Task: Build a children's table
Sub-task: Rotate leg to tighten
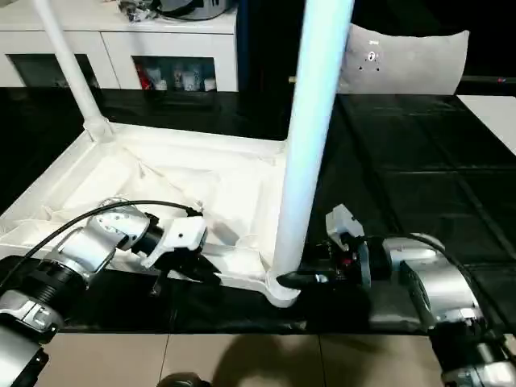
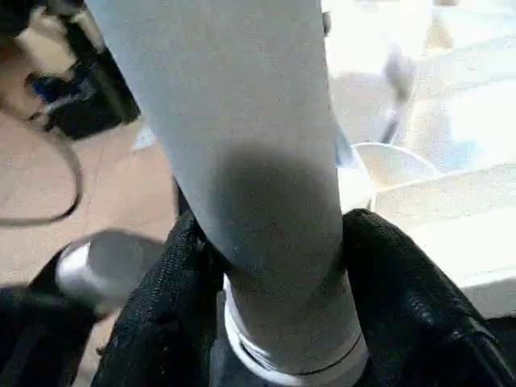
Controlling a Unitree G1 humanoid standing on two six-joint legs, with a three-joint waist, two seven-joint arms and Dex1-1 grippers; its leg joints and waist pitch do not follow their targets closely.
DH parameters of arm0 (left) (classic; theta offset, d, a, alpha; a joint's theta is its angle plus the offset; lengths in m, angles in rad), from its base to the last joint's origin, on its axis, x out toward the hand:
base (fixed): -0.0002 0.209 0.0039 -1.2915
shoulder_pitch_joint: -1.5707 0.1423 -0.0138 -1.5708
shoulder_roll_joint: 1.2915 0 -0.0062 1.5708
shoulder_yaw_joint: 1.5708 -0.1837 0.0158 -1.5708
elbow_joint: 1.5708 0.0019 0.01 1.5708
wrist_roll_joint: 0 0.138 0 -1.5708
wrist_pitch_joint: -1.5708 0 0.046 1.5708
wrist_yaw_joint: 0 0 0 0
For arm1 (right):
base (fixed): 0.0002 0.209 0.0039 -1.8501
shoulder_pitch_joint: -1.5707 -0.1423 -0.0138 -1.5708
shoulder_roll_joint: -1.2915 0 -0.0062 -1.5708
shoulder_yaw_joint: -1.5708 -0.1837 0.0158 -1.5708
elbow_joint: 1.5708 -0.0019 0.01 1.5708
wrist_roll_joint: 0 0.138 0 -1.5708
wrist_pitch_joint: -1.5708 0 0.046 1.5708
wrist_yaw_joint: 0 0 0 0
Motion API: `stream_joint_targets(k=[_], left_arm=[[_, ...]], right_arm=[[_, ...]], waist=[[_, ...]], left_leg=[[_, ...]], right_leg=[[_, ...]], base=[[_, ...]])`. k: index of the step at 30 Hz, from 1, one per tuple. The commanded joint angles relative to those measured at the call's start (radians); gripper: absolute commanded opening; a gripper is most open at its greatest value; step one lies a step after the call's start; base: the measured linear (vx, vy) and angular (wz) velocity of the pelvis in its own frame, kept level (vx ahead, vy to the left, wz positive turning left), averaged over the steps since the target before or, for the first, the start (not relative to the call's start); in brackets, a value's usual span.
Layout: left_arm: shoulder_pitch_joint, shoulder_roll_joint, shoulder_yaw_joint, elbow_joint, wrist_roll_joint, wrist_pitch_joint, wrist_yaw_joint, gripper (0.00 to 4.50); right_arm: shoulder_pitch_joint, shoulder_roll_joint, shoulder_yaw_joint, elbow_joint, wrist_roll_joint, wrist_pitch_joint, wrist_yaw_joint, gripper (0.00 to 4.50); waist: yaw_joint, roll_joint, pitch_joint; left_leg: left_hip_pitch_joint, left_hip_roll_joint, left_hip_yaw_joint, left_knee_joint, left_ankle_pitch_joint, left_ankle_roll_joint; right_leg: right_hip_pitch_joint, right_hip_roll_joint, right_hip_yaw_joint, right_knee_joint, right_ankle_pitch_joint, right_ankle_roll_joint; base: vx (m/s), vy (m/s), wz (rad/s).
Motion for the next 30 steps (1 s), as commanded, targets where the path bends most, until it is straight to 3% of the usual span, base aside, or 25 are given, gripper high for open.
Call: stream_joint_targets(k=[1, 3, 5, 7, 8, 10, 13, 14, 19, 26, 30], left_arm=[[-0.015, -0.079, 0.009, -0.010, 0.001, 0.083, 0.114, 0.00], [-0.027, -0.119, 0.030, 0.002, 0.002, 0.137, 0.188, 0.00], [-0.047, -0.173, 0.057, 0.032, 0.008, 0.189, 0.296, 0.00], [-0.062, -0.211, 0.074, 0.054, 0.015, 0.228, 0.377, 0.00], [-0.068, -0.229, 0.081, 0.062, 0.018, 0.242, 0.412, 0.00], [-0.079, -0.280, 0.106, 0.077, 0.020, 0.272, 0.511, 0.00], [-0.081, -0.307, 0.116, 0.083, 0.030, 0.277, 0.561, 0.00], [-0.078, -0.315, 0.118, 0.077, 0.035, 0.286, 0.568, 0.00], [-0.060, -0.306, 0.104, 0.049, 0.043, 0.266, 0.544, 0.00], [-0.039, -0.225, 0.078, 0.034, 0.047, 0.171, 0.444, 0.00], [-0.018, -0.144, 0.041, 0.009, 0.051, 0.104, 0.307, 0.00]], right_arm=[[-0.033, 0.079, -0.002, -0.035, 0.029, 0.067, -0.133, 1.98], [-0.060, 0.123, -0.013, -0.004, -0.012, 0.107, -0.258, 1.98], [-0.097, 0.175, -0.033, 0.045, -0.058, 0.147, -0.408, 1.98], [-0.124, 0.222, -0.058, 0.076, -0.078, 0.186, -0.521, 1.98], [-0.135, 0.245, -0.070, 0.088, -0.087, 0.200, -0.573, 1.98], [-0.164, 0.313, -0.103, 0.124, -0.098, 0.218, -0.707, 1.98], [-0.174, 0.346, -0.111, 0.142, -0.105, 0.158, -0.752, 1.98], [-0.173, 0.354, -0.107, 0.140, -0.115, 0.130, -0.753, 2.32], [-0.157, 0.374, -0.123, 0.104, -0.104, 0.125, -0.739, 3.02], [-0.125, 0.289, -0.112, 0.092, -0.092, 0.070, -0.624, 3.48], [-0.102, 0.183, -0.108, 0.074, -0.097, 0.026, -0.478, 3.93]], waist=[[-0.009, -0.015, -0.056], [-0.019, -0.016, -0.050], [-0.044, -0.017, -0.052], [-0.065, -0.011, -0.054], [-0.075, -0.011, -0.058], [-0.085, -0.012, -0.062], [-0.083, -0.016, -0.062], [-0.082, -0.014, -0.066], [-0.081, -0.011, -0.067], [-0.077, -0.010, -0.066], [-0.068, -0.010, -0.065]], left_leg=[[0.018, 0.088, -0.042, -0.066, -0.156, 0.052], [0.027, 0.086, -0.043, -0.066, -0.178, 0.033], [0.028, 0.082, -0.050, -0.065, -0.206, 0.011], [0.027, 0.092, -0.057, -0.068, -0.225, 0.007], [0.022, 0.097, -0.061, -0.071, -0.221, 0.009], [0.017, 0.096, -0.058, -0.071, -0.186, 0.016], [0.014, 0.083, -0.047, -0.067, -0.134, 0.045], [0.007, 0.084, -0.048, -0.067, -0.110, 0.054], [0.009, 0.099, -0.052, -0.071, -0.089, 0.072], [0.007, 0.098, -0.047, -0.070, -0.100, 0.078], [0.010, 0.099, -0.047, -0.069, -0.108, 0.077]], right_leg=[[0.043, -0.132, 0.077, -0.112, -0.469, 0.036], [0.039, -0.130, 0.068, -0.126, -0.528, 0.049], [0.046, -0.131, 0.057, -0.135, -0.563, 0.073], [0.048, -0.132, 0.054, -0.135, -0.532, 0.063], [0.056, -0.137, 0.057, -0.128, -0.488, 0.050], [0.054, -0.141, 0.069, -0.118, -0.416, 0.019], [0.053, -0.141, 0.080, -0.112, -0.383, -0.005], [0.059, -0.141, 0.080, -0.105, -0.359, -0.008], [0.057, -0.141, 0.087, -0.090, -0.267, -0.041], [0.059, -0.141, 0.091, -0.085, -0.251, -0.050], [0.056, -0.140, 0.090, -0.087, -0.277, -0.040]], base=[[0.000, 0.000, 0.00], [0.000, 0.000, 0.00], [0.000, 0.000, 0.00], [0.000, 0.000, 0.00], [0.000, 0.000, 0.00], [0.000, 0.000, 0.00], [0.000, 0.000, 0.00], [0.000, 0.000, 0.00], [0.000, 0.000, 0.00], [0.000, 0.000, 0.00], [0.000, 0.000, 0.00]])
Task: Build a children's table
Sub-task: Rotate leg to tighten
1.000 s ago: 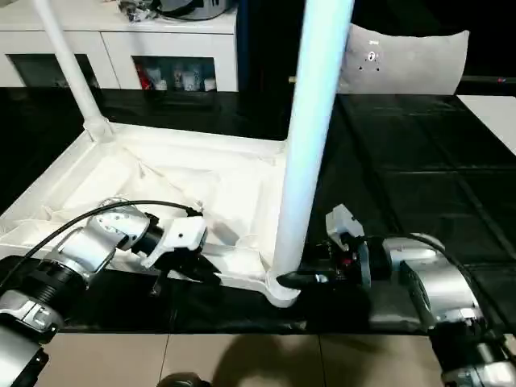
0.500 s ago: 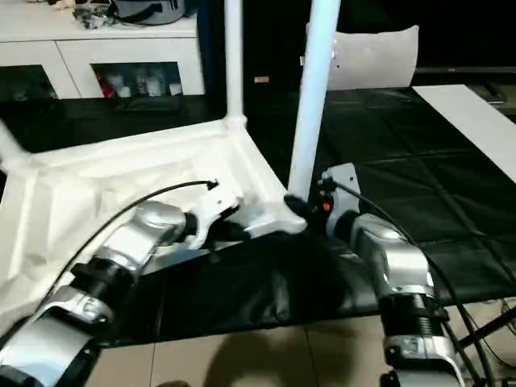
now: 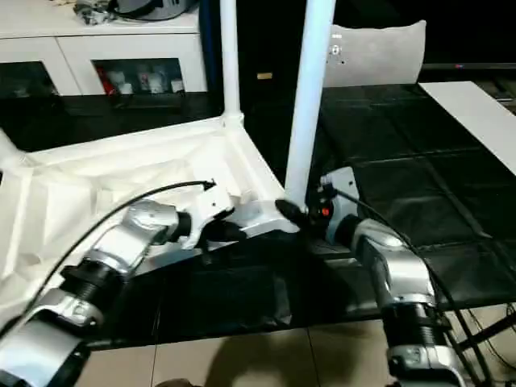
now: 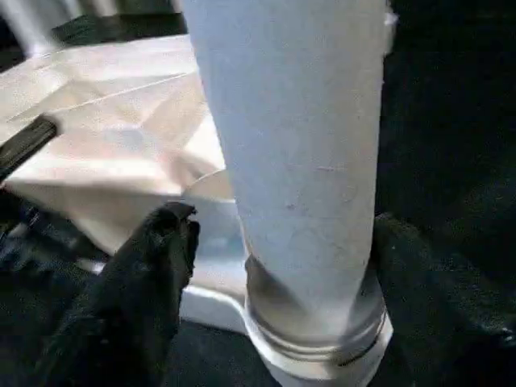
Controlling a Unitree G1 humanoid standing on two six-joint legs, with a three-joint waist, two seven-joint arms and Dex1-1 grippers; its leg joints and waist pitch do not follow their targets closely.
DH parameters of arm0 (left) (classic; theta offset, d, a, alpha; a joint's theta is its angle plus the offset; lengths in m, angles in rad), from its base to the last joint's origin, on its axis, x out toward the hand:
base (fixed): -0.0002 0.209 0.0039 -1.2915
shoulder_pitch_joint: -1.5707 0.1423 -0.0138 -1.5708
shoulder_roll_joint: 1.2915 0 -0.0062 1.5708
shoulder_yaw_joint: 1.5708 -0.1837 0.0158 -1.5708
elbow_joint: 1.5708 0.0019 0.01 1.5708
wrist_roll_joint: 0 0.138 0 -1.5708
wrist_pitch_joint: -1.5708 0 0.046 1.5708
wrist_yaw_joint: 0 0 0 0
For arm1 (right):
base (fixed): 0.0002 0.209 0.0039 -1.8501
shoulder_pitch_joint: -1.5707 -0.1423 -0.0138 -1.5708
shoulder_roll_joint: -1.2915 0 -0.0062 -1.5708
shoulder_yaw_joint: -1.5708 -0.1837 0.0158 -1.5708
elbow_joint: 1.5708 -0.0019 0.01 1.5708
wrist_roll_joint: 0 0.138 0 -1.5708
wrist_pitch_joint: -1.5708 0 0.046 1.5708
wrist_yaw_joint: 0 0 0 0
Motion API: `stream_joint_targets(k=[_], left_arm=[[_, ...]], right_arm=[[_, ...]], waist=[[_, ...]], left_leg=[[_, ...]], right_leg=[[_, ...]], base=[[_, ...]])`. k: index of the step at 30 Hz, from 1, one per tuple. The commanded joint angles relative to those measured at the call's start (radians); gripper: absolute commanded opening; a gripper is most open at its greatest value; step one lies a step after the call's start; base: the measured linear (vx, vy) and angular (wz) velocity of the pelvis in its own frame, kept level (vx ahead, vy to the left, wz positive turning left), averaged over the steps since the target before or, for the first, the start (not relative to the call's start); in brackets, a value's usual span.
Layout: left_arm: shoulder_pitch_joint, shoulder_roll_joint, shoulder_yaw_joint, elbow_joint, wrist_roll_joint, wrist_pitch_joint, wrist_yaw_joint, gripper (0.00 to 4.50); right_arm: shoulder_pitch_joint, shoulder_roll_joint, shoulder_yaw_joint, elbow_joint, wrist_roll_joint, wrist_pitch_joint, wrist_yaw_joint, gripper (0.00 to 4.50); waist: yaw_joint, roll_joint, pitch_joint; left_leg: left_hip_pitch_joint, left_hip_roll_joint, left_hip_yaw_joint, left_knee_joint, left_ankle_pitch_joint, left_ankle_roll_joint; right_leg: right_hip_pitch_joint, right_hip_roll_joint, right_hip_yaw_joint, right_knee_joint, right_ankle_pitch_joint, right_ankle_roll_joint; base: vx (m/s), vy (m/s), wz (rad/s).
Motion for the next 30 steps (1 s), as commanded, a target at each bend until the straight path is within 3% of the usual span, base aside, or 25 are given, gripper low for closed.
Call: stream_joint_targets(k=[1, 5, 9, 16, 30], left_arm=[[0.017, 0.034, -0.058, -0.050, -0.012, -0.087, -0.134, 0.00], [0.024, 0.067, -0.079, -0.064, -0.017, -0.123, -0.202, 0.00], [0.029, 0.125, -0.127, -0.069, 0.010, -0.187, -0.295, 0.00], [0.036, 0.166, -0.155, -0.100, -0.006, -0.239, -0.394, 0.00], [0.026, 0.165, -0.151, -0.079, -0.011, -0.258, -0.392, 0.00]], right_arm=[[0.010, -0.053, 0.026, -0.027, 0.015, -0.027, 0.121, 3.99], [0.022, -0.113, 0.048, -0.044, 0.012, -0.045, 0.208, 3.99], [0.050, -0.202, 0.095, -0.083, 0.030, -0.062, 0.381, 3.99], [0.070, -0.246, 0.151, -0.120, 0.082, -0.050, 0.572, 3.32], [0.080, -0.258, 0.183, -0.131, 0.111, -0.025, 0.647, 2.15]], waist=[[0.010, -0.011, -0.064], [0.033, -0.009, -0.065], [0.053, -0.012, -0.064], [0.058, -0.015, -0.064], [0.075, -0.018, -0.066]], left_leg=[[0.011, 0.098, -0.048, -0.064, -0.107, 0.078], [0.017, 0.104, -0.044, -0.062, -0.101, 0.081], [0.016, 0.106, -0.045, -0.062, -0.108, 0.079], [0.015, 0.103, -0.045, -0.062, -0.121, 0.079], [0.016, 0.106, -0.046, -0.061, -0.099, 0.074]], right_leg=[[0.053, -0.140, 0.090, -0.072, -0.286, -0.041], [0.045, -0.139, 0.091, -0.068, -0.271, -0.049], [0.047, -0.142, 0.092, -0.069, -0.293, -0.039], [0.047, -0.141, 0.089, -0.074, -0.336, -0.025], [0.045, -0.140, 0.089, -0.071, -0.329, -0.019]], base=[[0.000, 0.000, 0.00], [0.000, 0.000, 0.00], [0.000, 0.000, 0.00], [0.000, 0.000, 0.00], [0.000, 0.000, 0.00]])
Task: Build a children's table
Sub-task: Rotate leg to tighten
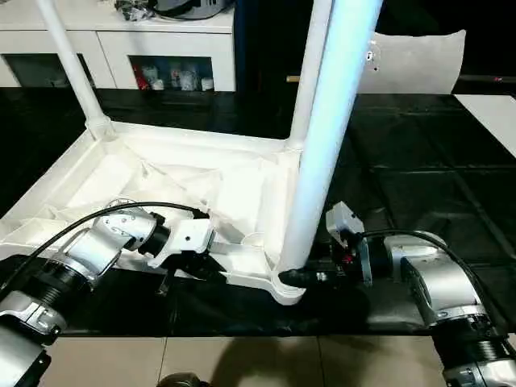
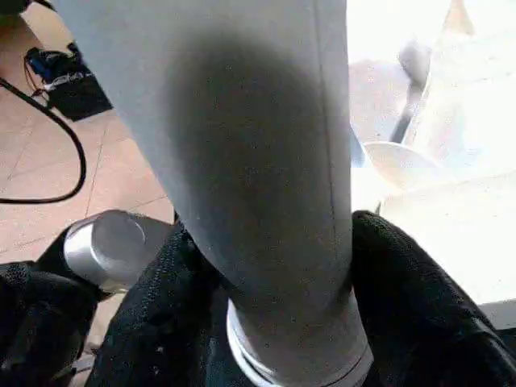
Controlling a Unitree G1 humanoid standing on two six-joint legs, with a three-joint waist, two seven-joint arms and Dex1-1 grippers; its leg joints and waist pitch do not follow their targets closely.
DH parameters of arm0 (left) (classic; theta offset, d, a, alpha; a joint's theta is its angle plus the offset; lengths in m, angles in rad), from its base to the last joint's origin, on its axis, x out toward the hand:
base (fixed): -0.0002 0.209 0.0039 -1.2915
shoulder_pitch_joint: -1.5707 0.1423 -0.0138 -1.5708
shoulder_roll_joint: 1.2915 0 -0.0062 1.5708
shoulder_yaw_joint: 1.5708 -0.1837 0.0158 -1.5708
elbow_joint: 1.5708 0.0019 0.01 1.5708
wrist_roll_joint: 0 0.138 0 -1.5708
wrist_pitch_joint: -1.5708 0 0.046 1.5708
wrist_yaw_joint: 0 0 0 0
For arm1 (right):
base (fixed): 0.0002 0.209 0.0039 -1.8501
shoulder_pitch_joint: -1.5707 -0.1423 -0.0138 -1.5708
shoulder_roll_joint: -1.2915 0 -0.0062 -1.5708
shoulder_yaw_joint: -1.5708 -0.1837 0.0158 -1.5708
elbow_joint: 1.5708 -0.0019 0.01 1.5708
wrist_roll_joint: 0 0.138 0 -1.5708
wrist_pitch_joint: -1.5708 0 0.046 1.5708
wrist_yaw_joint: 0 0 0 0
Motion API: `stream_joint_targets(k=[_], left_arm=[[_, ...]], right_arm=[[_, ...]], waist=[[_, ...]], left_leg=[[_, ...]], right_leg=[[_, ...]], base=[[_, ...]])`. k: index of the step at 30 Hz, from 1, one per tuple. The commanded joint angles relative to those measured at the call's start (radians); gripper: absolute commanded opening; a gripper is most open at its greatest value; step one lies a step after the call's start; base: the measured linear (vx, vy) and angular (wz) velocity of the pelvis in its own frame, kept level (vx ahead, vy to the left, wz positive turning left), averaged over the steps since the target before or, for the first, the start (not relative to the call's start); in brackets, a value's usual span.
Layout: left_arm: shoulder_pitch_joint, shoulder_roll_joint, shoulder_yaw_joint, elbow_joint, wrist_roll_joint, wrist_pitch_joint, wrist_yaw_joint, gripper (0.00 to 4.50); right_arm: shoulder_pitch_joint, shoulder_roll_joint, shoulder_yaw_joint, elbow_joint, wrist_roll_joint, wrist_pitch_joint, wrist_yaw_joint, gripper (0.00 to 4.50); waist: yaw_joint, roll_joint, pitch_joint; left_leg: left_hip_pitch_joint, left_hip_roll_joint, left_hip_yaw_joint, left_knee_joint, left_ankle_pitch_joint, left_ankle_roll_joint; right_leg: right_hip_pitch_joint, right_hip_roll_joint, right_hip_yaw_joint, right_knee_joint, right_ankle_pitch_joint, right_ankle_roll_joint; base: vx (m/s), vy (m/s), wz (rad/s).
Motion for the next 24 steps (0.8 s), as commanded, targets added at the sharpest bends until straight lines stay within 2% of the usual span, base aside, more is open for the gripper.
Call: stream_joint_targets(k=[1, 5, 8, 9, 10, 12, 13, 14, 15, 16, 17, 19, 20, 21, 22, 23, 24], left_arm=[[-0.004, -0.002, -0.020, 0.000, 0.016, -0.014, -0.006, 0.00], [-0.002, -0.014, -0.001, -0.005, -0.008, 0.027, 0.009, 0.00], [0.001, -0.050, 0.032, -0.023, -0.028, 0.124, 0.072, 0.00], [0.001, -0.050, 0.032, -0.023, -0.028, 0.124, 0.072, 0.00], [-0.002, -0.073, 0.048, -0.017, -0.024, 0.165, 0.126, 0.00], [-0.019, -0.137, 0.091, 0.016, -0.018, 0.228, 0.268, 0.00], [-0.024, -0.155, 0.101, 0.024, -0.017, 0.242, 0.305, 0.00], [-0.029, -0.173, 0.111, 0.033, -0.014, 0.255, 0.345, 0.00], [-0.035, -0.193, 0.122, 0.044, -0.012, 0.270, 0.389, 0.00], [-0.042, -0.217, 0.135, 0.054, -0.012, 0.295, 0.437, 0.00], [-0.042, -0.217, 0.135, 0.054, -0.012, 0.295, 0.437, 0.00], [-0.048, -0.249, 0.154, 0.063, -0.008, 0.329, 0.504, 0.00], [-0.050, -0.278, 0.170, 0.067, 0.000, 0.354, 0.556, 0.00], [-0.049, -0.288, 0.172, 0.065, 0.005, 0.358, 0.566, 0.00], [-0.047, -0.293, 0.171, 0.062, 0.007, 0.359, 0.567, 0.00], [-0.047, -0.293, 0.171, 0.062, 0.007, 0.359, 0.567, 0.00], [-0.044, -0.297, 0.167, 0.056, 0.008, 0.357, 0.562, 0.00]], right_arm=[[0.004, 0.003, 0.016, -0.031, 0.035, 0.014, 0.028, 2.15], [0.011, 0.026, 0.001, -0.045, 0.053, 0.036, 0.000, 2.08], [-0.001, 0.097, -0.020, -0.048, 0.035, 0.092, -0.159, 2.07], [-0.001, 0.097, -0.020, -0.048, 0.035, 0.092, -0.159, 2.07], [-0.018, 0.134, -0.030, -0.030, 0.006, 0.100, -0.251, 2.07], [-0.066, 0.230, -0.064, 0.031, -0.051, 0.121, -0.472, 2.06], [-0.080, 0.254, -0.075, 0.049, -0.064, 0.130, -0.529, 2.05], [-0.093, 0.277, -0.086, 0.066, -0.072, 0.141, -0.582, 2.05], [-0.106, 0.301, -0.097, 0.082, -0.080, 0.156, -0.636, 2.03], [-0.123, 0.331, -0.108, 0.105, -0.097, 0.170, -0.712, 2.03], [-0.123, 0.331, -0.108, 0.105, -0.097, 0.170, -0.712, 2.02], [-0.146, 0.375, -0.129, 0.140, -0.120, 0.178, -0.826, 2.02], [-0.167, 0.425, -0.168, 0.176, -0.114, 0.176, -0.920, 2.02], [-0.169, 0.435, -0.169, 0.184, -0.118, 0.147, -0.922, 2.02], [-0.165, 0.436, -0.162, 0.182, -0.122, 0.122, -0.904, 2.36], [-0.165, 0.436, -0.162, 0.182, -0.122, 0.122, -0.904, 2.56], [-0.152, 0.433, -0.144, 0.162, -0.129, 0.087, -0.863, 2.70]], waist=[[-0.006, -0.016, -0.066], [-0.007, -0.017, -0.065], [-0.011, -0.013, -0.063], [-0.018, -0.016, -0.059], [-0.019, -0.017, -0.058], [-0.037, -0.012, -0.054], [-0.052, -0.017, -0.056], [-0.055, -0.014, -0.058], [-0.068, -0.013, -0.059], [-0.073, -0.015, -0.060], [-0.078, -0.015, -0.061], [-0.081, -0.013, -0.064], [-0.082, -0.015, -0.063], [-0.080, -0.015, -0.068], [-0.078, -0.014, -0.068], [-0.076, -0.013, -0.068], [-0.077, -0.012, -0.068]], left_leg=[[0.015, 0.104, -0.047, -0.066, -0.099, 0.071], [0.016, 0.104, -0.047, -0.066, -0.101, 0.069], [0.015, 0.104, -0.049, -0.068, -0.110, 0.060], [0.019, 0.097, -0.047, -0.069, -0.137, 0.044], [0.021, 0.094, -0.046, -0.069, -0.141, 0.040], [0.025, 0.094, -0.052, -0.071, -0.155, 0.015], [0.022, 0.091, -0.054, -0.070, -0.174, 0.003], [0.024, 0.093, -0.057, -0.071, -0.174, -0.001], [0.023, 0.093, -0.057, -0.071, -0.171, 0.006], [0.023, 0.092, -0.054, -0.070, -0.164, 0.010], [0.020, 0.091, -0.054, -0.070, -0.146, 0.014], [0.015, 0.092, -0.052, -0.068, -0.115, 0.024], [0.016, 0.089, -0.051, -0.068, -0.110, 0.031], [0.014, 0.086, -0.048, -0.066, -0.084, 0.037], [0.011, 0.086, -0.048, -0.066, -0.074, 0.042], [0.009, 0.090, -0.050, -0.067, -0.059, 0.055], [0.009, 0.093, -0.051, -0.068, -0.056, 0.059]], right_leg=[[0.045, -0.139, 0.088, -0.072, -0.330, -0.020], [0.044, -0.139, 0.089, -0.074, -0.338, -0.017], [0.044, -0.139, 0.087, -0.077, -0.356, -0.017], [0.043, -0.140, 0.083, -0.088, -0.414, -0.004], [0.043, -0.141, 0.081, -0.092, -0.437, 0.004], [0.038, -0.138, 0.074, -0.100, -0.478, 0.005], [0.046, -0.140, 0.066, -0.105, -0.499, 0.017], [0.046, -0.140, 0.066, -0.105, -0.495, 0.019], [0.046, -0.142, 0.071, -0.106, -0.466, 0.015], [0.045, -0.140, 0.075, -0.104, -0.449, 0.012], [0.046, -0.142, 0.078, -0.097, -0.419, -0.005], [0.047, -0.142, 0.085, -0.088, -0.367, -0.022], [0.045, -0.141, 0.085, -0.088, -0.360, -0.026], [0.049, -0.143, 0.086, -0.084, -0.338, -0.035], [0.050, -0.142, 0.087, -0.081, -0.326, -0.033], [0.051, -0.141, 0.089, -0.076, -0.293, -0.034], [0.051, -0.140, 0.089, -0.074, -0.280, -0.035]], base=[[0.000, 0.000, 0.00], [0.000, 0.000, 0.00], [0.000, 0.000, 0.00], [0.000, 0.000, 0.00], [0.000, 0.000, 0.00], [0.000, 0.000, 0.00], [0.000, 0.000, 0.00], [0.000, 0.000, 0.00], [0.000, 0.000, 0.00], [0.000, 0.000, 0.00], [0.000, 0.000, 0.00], [0.000, 0.000, 0.00], [0.000, 0.000, 0.00], [0.000, 0.000, 0.00], [0.000, 0.000, 0.00], [0.000, 0.000, 0.00], [0.000, 0.000, 0.00]])
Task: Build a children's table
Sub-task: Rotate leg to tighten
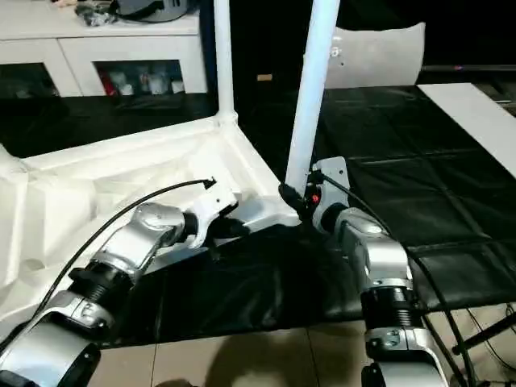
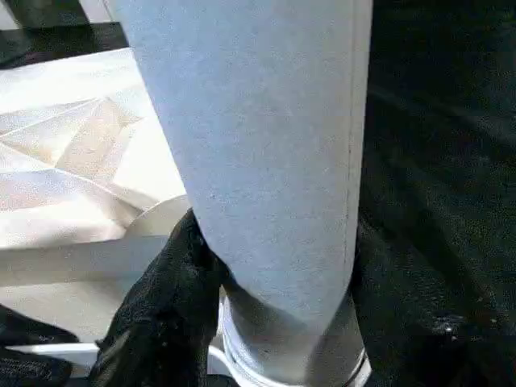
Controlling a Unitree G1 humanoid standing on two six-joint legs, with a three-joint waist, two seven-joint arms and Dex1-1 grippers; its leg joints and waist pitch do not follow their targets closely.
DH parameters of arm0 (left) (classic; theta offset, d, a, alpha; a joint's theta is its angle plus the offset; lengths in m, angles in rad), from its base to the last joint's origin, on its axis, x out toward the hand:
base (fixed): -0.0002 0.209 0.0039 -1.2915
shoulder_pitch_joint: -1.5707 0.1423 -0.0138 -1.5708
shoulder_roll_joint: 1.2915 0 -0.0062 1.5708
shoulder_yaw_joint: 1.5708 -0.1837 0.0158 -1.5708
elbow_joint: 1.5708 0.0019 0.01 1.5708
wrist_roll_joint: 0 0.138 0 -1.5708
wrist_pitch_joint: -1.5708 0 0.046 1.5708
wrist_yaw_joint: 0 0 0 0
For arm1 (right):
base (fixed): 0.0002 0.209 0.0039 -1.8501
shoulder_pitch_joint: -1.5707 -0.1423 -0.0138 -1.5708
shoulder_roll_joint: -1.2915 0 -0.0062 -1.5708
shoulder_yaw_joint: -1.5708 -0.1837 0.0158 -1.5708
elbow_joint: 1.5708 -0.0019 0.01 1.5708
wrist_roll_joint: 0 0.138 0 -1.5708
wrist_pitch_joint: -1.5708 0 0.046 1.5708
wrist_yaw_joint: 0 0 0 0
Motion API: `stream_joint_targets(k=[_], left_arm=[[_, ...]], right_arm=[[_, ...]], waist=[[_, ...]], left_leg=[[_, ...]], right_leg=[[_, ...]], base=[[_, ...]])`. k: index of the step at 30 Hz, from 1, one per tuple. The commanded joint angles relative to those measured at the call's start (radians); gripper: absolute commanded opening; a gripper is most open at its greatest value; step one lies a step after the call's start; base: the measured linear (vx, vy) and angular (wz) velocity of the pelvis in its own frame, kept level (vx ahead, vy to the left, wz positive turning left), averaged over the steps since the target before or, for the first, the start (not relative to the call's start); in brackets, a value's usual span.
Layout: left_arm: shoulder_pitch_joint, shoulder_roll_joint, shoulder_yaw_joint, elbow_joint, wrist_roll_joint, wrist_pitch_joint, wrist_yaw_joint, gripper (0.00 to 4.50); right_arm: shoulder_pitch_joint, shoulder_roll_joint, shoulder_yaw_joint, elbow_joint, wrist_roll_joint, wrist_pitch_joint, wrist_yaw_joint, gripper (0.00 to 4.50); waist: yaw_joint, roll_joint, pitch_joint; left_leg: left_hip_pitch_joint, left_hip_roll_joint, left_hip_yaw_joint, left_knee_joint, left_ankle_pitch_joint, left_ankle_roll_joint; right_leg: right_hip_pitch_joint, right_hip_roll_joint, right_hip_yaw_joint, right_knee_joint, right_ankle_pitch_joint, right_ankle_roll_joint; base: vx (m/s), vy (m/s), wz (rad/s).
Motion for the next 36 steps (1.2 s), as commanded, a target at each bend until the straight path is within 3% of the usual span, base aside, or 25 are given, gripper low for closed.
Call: stream_joint_targets(k=[1, 8, 9, 13, 20, 22, 30, 36], left_arm=[[-0.009, -0.031, -0.014, -0.022, -0.010, -0.019, 0.002, 0.00], [0.004, 0.035, -0.050, -0.026, 0.003, -0.089, -0.080, 0.00], [0.006, 0.049, -0.059, -0.023, 0.006, -0.114, -0.106, 0.00], [0.008, 0.102, -0.087, -0.022, 0.009, -0.171, -0.207, 0.00], [0.017, 0.166, -0.132, -0.051, -0.015, -0.261, -0.374, 0.00], [0.020, 0.191, -0.154, -0.061, -0.017, -0.299, -0.437, 0.00], [0.023, 0.241, -0.199, -0.088, -0.015, -0.357, -0.565, 0.00], [0.025, 0.242, -0.200, -0.093, -0.022, -0.363, -0.570, 0.00]], right_arm=[[0.026, 0.031, 0.061, -0.011, 0.018, -0.004, 0.081, 2.73], [0.064, -0.053, 0.071, -0.051, 0.031, -0.029, 0.189, 3.38], [0.066, -0.071, 0.063, -0.046, 0.035, -0.041, 0.205, 3.50], [0.079, -0.162, 0.073, -0.063, 0.045, -0.071, 0.350, 3.70], [0.106, -0.300, 0.121, -0.110, 0.078, -0.076, 0.603, 3.82], [0.119, -0.346, 0.144, -0.127, 0.096, -0.091, 0.703, 3.82], [0.147, -0.419, 0.215, -0.182, 0.137, -0.048, 0.895, 3.04], [0.148, -0.414, 0.227, -0.178, 0.157, -0.041, 0.926, 2.68]], waist=[[0.006, -0.011, -0.066], [0.008, -0.012, -0.064], [0.008, -0.020, -0.064], [0.015, -0.017, -0.062], [0.047, -0.018, -0.066], [0.055, -0.018, -0.065], [0.076, -0.020, -0.065], [0.078, -0.020, -0.067]], left_leg=[[0.008, 0.098, -0.052, -0.064, -0.067, 0.066], [0.009, 0.097, -0.051, -0.065, -0.090, 0.067], [0.008, 0.097, -0.049, -0.066, -0.093, 0.071], [0.009, 0.095, -0.047, -0.065, -0.099, 0.075], [0.008, 0.105, -0.047, -0.060, -0.065, 0.097], [0.010, 0.103, -0.045, -0.060, -0.082, 0.095], [0.014, 0.107, -0.046, -0.061, -0.096, 0.079], [0.012, 0.106, -0.046, -0.060, -0.084, 0.076]], right_leg=[[0.047, -0.140, 0.089, -0.070, -0.266, -0.040], [0.051, -0.141, 0.091, -0.072, -0.276, -0.042], [0.051, -0.142, 0.092, -0.072, -0.279, -0.040], [0.049, -0.140, 0.091, -0.075, -0.314, -0.026], [0.046, -0.139, 0.092, -0.061, -0.255, -0.025], [0.045, -0.141, 0.091, -0.065, -0.276, -0.034], [0.044, -0.141, 0.090, -0.069, -0.323, -0.025], [0.045, -0.142, 0.090, -0.065, -0.300, -0.032]], base=[[0.000, 0.000, 0.00], [0.000, 0.000, 0.00], [0.000, 0.000, 0.00], [0.000, 0.000, 0.00], [0.000, 0.000, 0.00], [0.000, 0.000, 0.00], [0.000, 0.000, 0.00], [0.000, 0.000, 0.00]])
